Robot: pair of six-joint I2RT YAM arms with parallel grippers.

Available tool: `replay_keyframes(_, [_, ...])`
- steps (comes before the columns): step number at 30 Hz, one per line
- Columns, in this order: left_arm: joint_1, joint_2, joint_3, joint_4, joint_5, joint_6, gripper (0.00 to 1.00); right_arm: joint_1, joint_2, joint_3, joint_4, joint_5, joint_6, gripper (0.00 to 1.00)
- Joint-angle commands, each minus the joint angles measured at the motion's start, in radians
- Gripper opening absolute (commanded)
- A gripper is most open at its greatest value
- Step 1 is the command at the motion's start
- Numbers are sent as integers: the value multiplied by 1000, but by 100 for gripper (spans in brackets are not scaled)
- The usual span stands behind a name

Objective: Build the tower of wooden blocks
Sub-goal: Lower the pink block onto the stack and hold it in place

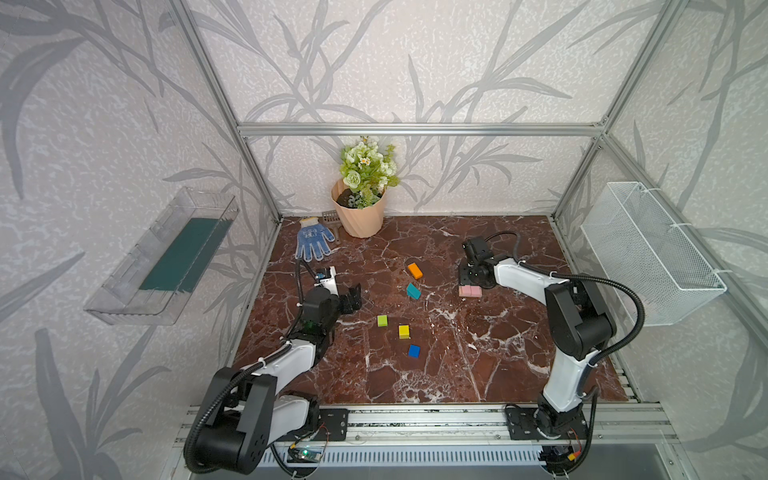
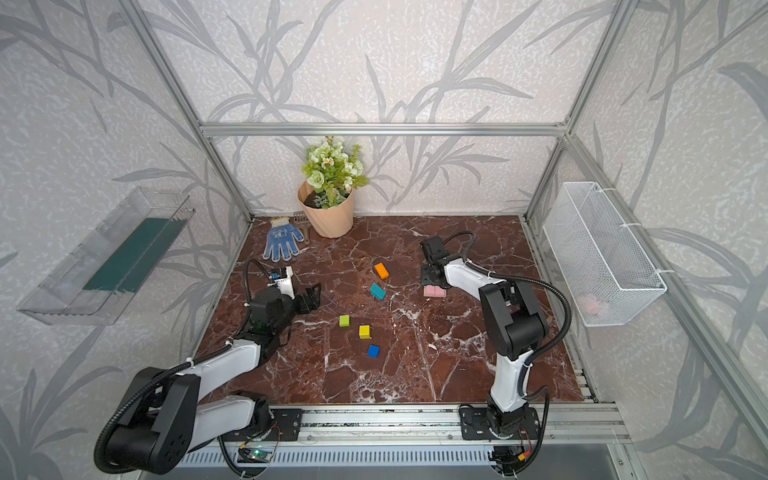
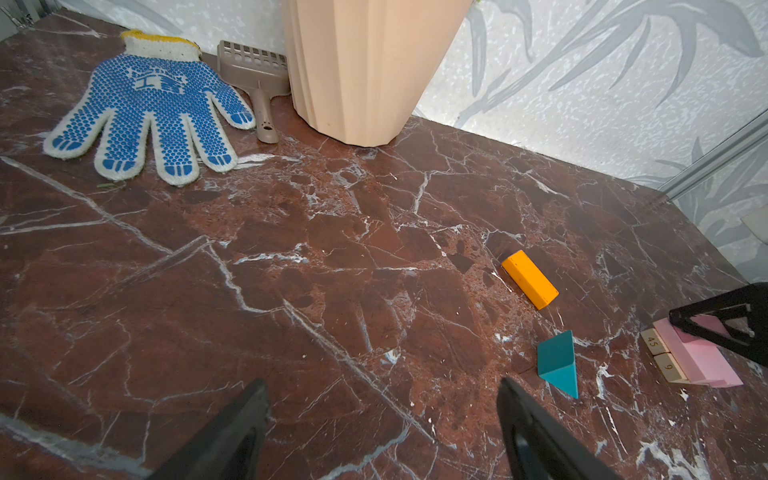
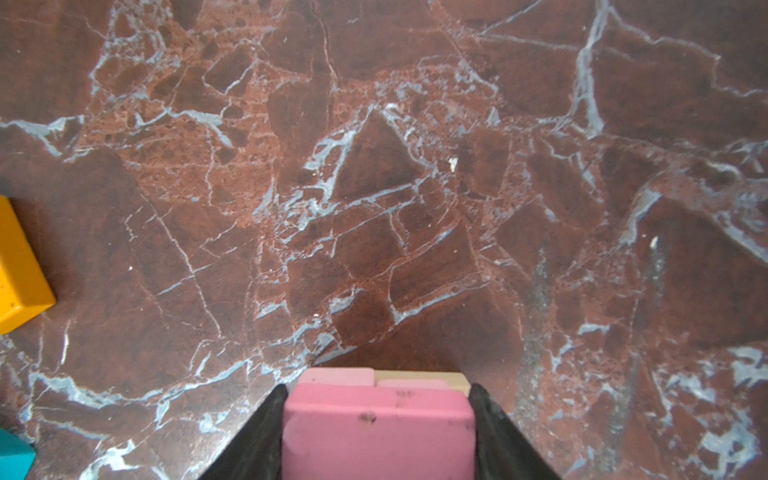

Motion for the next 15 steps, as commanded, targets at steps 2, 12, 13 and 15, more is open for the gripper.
replay_keyframes(2, [-3,3,26,11,3,5,87,-4,-3,16,-18,-13,4,33])
replay_keyframes(12, [-2,3,24,12,4,5,87,-4,-7,10,-17,-8,7,34])
replay_keyframes(13, [-2,3,25,12,3,5,87,-3,-7,11,-17,-7,8,34])
replay_keyframes(15, [-2,3,25,12,4,5,87,-4,-9,9,-18,-4,9,35])
